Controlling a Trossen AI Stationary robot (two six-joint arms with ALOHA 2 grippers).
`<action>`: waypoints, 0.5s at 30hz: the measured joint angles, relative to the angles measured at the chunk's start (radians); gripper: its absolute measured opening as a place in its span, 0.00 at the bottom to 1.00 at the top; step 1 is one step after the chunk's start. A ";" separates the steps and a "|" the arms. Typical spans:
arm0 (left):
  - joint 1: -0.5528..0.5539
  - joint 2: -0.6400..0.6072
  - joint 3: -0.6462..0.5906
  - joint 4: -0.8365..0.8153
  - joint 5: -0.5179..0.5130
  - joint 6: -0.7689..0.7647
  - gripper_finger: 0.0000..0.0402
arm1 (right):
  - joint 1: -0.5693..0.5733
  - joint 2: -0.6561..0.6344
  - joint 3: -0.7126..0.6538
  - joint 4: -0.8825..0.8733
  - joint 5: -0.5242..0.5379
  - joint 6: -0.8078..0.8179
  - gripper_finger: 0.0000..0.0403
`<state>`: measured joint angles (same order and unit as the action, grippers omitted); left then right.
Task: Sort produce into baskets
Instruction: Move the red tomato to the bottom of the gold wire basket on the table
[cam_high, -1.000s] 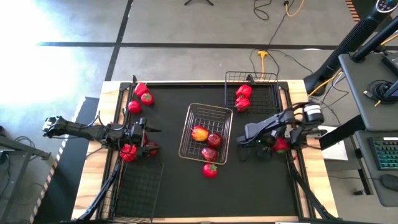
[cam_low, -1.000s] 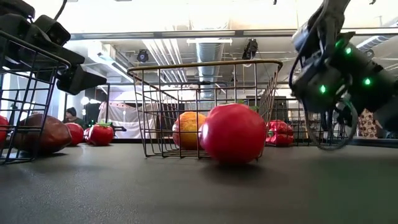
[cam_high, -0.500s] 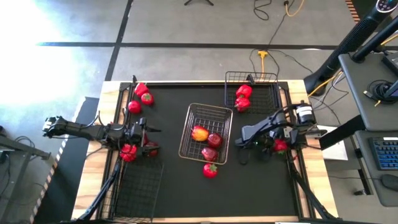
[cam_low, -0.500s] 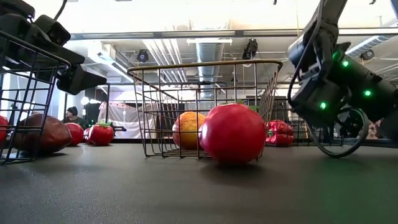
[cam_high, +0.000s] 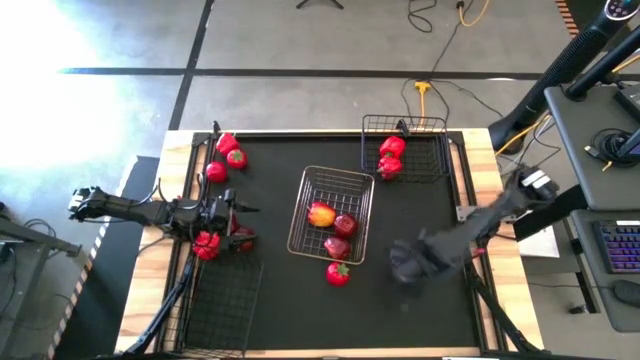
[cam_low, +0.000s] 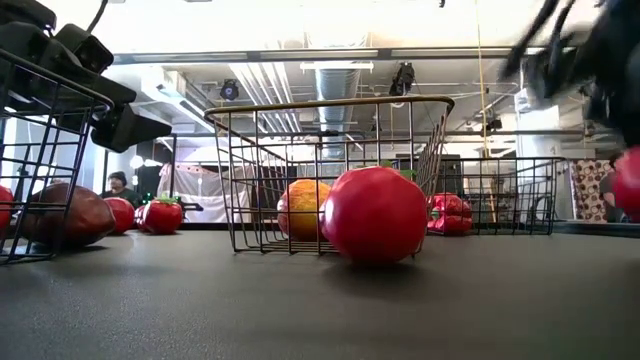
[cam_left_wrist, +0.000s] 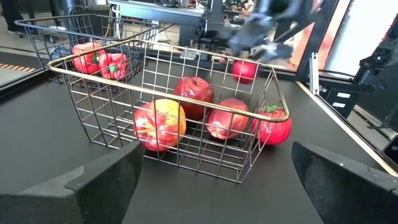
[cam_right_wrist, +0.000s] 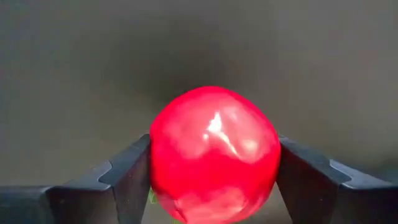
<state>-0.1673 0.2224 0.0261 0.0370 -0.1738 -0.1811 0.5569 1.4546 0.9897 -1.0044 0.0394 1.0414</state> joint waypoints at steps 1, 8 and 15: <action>0.000 0.000 0.000 0.000 0.000 0.000 0.98 | 0.055 -0.014 -0.001 0.076 0.064 0.010 0.68; 0.000 0.000 0.000 -0.001 0.000 0.000 0.98 | 0.266 0.036 -0.063 0.455 0.487 -0.089 0.69; 0.000 0.001 0.000 -0.001 0.000 0.000 0.98 | 0.275 0.229 -0.066 0.687 0.797 -0.236 0.68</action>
<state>-0.1673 0.2235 0.0261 0.0364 -0.1734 -0.1810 0.8316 1.6837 0.9234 -0.3175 0.8361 0.8051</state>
